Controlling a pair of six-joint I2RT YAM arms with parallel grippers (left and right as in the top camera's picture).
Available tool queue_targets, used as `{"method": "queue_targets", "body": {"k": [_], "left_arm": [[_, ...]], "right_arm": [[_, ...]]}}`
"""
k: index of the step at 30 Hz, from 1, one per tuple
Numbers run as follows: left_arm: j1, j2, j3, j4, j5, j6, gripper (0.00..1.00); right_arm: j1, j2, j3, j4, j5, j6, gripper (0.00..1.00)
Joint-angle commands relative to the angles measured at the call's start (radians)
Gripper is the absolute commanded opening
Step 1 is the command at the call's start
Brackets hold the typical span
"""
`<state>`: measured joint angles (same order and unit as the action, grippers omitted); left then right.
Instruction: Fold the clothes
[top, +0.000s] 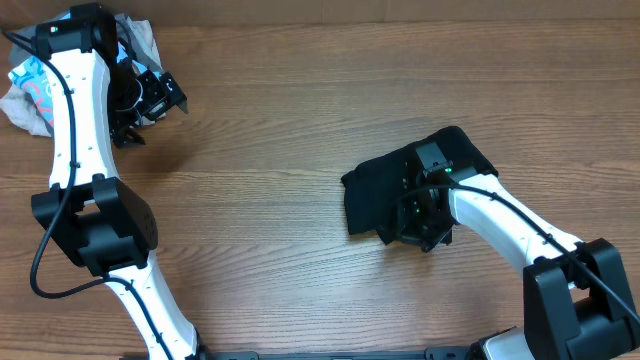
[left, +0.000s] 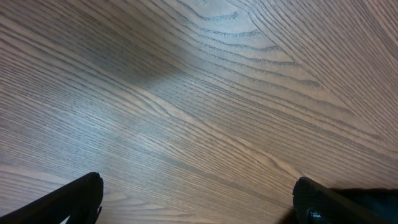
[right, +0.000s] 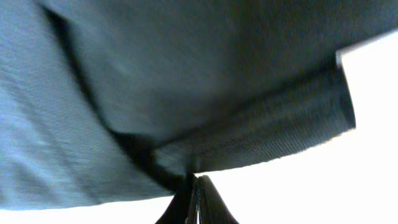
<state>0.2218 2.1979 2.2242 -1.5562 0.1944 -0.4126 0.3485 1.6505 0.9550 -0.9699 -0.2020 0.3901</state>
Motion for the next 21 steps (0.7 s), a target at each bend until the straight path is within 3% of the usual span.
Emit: {"method": "queue_targets", "body": {"k": [1, 8, 14, 21], "left_arm": [[-0.007, 0.000, 0.021, -0.003, 0.009, 0.016, 1.00], [-0.007, 0.000, 0.021, -0.010, 0.009, 0.016, 1.00], [-0.007, 0.000, 0.021, -0.010, 0.008, 0.017, 1.00], [-0.007, 0.000, 0.021, 0.000, 0.008, 0.016, 1.00]], "right_arm": [[0.001, 0.002, -0.019, 0.002, -0.009, 0.042, 0.04], [-0.002, -0.006, -0.004, -0.031, 0.009, 0.118, 0.04], [-0.010, -0.130, 0.149, -0.116, 0.096, 0.135, 0.04], [-0.164, -0.187, 0.282, -0.075, 0.139, 0.076, 0.04]]}}
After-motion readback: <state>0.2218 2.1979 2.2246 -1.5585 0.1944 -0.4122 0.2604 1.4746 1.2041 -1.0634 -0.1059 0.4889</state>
